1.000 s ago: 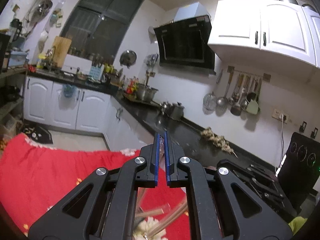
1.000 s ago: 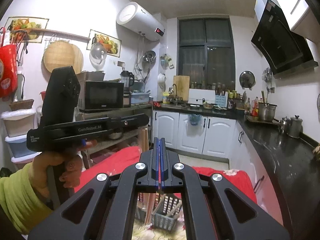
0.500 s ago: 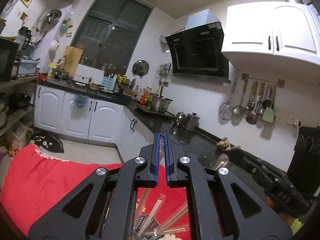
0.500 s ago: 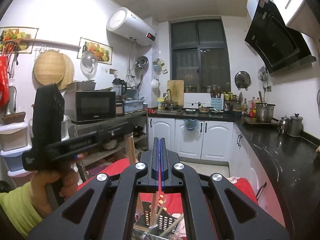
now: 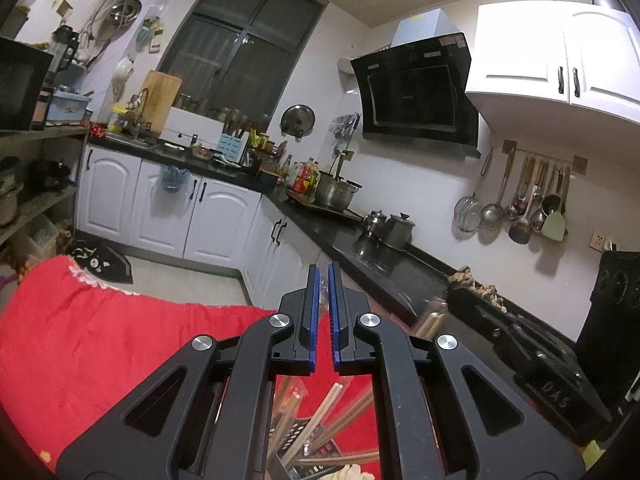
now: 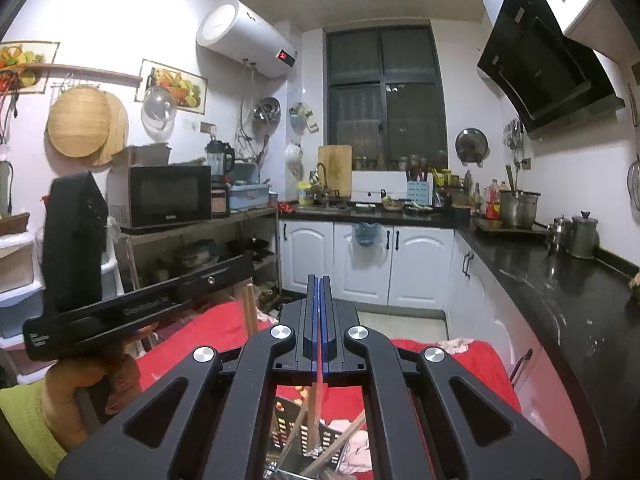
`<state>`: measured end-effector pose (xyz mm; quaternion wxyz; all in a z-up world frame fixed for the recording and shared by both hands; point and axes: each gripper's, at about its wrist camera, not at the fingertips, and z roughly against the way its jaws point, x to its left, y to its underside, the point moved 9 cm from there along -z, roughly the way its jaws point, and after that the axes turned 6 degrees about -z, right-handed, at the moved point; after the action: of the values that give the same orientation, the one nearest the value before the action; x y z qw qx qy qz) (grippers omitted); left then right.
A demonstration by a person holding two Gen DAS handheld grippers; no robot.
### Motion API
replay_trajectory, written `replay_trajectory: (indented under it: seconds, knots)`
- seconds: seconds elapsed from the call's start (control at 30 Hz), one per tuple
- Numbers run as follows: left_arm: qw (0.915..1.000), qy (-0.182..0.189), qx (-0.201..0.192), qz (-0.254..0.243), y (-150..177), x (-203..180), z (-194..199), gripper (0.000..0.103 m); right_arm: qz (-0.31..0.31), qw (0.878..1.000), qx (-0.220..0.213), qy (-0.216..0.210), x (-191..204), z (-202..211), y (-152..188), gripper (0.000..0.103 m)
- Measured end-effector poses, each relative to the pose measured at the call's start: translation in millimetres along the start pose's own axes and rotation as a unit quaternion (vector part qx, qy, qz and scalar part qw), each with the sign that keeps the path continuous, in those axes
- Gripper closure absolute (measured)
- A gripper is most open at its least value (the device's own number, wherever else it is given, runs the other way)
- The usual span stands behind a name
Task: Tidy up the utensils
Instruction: 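Lower both held chopsticks into the caddy slots and open both grippers, then withdraw both open grippers from the caddy toward the last chopsticks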
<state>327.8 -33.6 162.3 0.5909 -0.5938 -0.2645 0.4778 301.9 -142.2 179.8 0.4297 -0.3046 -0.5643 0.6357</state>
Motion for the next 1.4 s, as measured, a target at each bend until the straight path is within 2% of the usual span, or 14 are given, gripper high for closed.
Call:
replay_trajectory:
  seconds: [0.23, 0.57, 0.7, 0.73, 0.77, 0.83, 0.9, 1.0, 1.03, 1.1, 1.23, 1.3, 1.4]
  knots:
    - [0.9997, 0.003, 0.022, 0.004, 25.3, 3.4, -9.1, 0.101, -0.010, 1.000, 0.023, 0.012, -5.4, -8.2, 31.7, 0.102]
    - [0.9983, -0.003, 0.058, -0.002, 52.5, 6.0, -11.4, 0.101, -0.031, 0.999, 0.035, 0.018, -14.4, -13.2, 56.2, 0.101]
    - [0.9973, -0.002, 0.074, 0.002, 60.5, 7.0, -12.1, 0.100, -0.042, 0.998, 0.052, 0.021, -20.6, -15.5, 66.1, 0.101]
    - [0.9972, 0.002, 0.075, 0.004, 61.9, 6.8, -11.0, 0.100, -0.045, 0.997, 0.056, 0.020, -21.4, -15.1, 68.8, 0.099]
    - [0.9971, 0.005, 0.076, 0.006, 62.9, 5.9, -10.3, 0.100, -0.053, 0.997, 0.061, 0.016, -22.7, -14.6, 71.4, 0.093]
    - [0.9967, 0.007, 0.081, 0.007, 65.5, 6.2, -8.4, 0.093, -0.064, 0.995, 0.069, 0.015, -25.8, -13.2, 75.1, 0.083]
    - [0.9961, 0.009, 0.088, 0.009, 67.7, 6.3, -7.6, 0.077, -0.068, 0.995, 0.071, 0.015, -27.1, -10.5, 77.4, 0.081]
    - [0.9956, 0.009, 0.093, 0.007, 70.3, 4.9, -5.6, 0.075, -0.068, 0.995, 0.074, 0.017, -27.4, -6.1, 80.9, 0.075]
    - [0.9956, 0.013, 0.093, 0.007, 70.6, 4.2, -3.8, 0.073, -0.065, 0.995, 0.075, 0.024, -28.1, -3.7, 82.4, 0.070]
    - [0.9956, 0.017, 0.091, 0.008, 69.8, 3.4, -0.4, 0.059, -0.055, 0.995, 0.075, 0.031, -27.8, 0.8, 84.5, 0.066]
    - [0.9957, 0.018, 0.090, 0.011, 69.1, 6.1, 11.2, 0.052, -0.050, 0.995, 0.073, 0.035, -27.6, 11.0, 86.9, 0.060]
    - [0.9959, 0.015, 0.089, 0.010, 67.4, 7.0, 16.5, 0.042, -0.054, 0.995, 0.072, 0.032, -27.5, 12.8, 87.7, 0.056]
    - [0.9965, 0.012, 0.082, 0.005, 62.8, 7.1, 25.8, 0.033, -0.060, 0.995, 0.069, 0.032, -29.8, 18.6, 87.5, 0.055]
